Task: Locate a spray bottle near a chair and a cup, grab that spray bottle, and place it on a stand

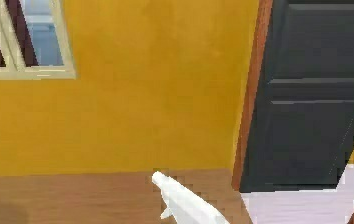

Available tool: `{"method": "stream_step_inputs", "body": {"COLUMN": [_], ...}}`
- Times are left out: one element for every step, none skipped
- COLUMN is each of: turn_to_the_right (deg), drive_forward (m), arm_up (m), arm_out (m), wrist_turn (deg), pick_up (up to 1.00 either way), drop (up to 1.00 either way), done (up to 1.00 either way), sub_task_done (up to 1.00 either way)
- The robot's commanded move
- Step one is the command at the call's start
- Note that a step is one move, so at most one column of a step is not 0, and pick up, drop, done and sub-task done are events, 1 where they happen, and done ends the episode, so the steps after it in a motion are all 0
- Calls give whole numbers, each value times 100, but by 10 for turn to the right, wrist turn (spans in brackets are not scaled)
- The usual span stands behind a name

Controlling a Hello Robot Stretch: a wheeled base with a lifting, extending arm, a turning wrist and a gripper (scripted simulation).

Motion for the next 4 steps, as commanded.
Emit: {"method": "stream_step_inputs", "body": {"turn_to_the_right": [-450,-60,0,-30], "drive_forward": [0,0,100,0], "arm_up": [0,0,0,0], "arm_out": [0,0,0,0], "wrist_turn": [0,0,0,0], "pick_up": [0,0,0,0], "drop": [0,0,0,0], "done": [0,0,0,0], "sub_task_done": [0,0,0,0]}}
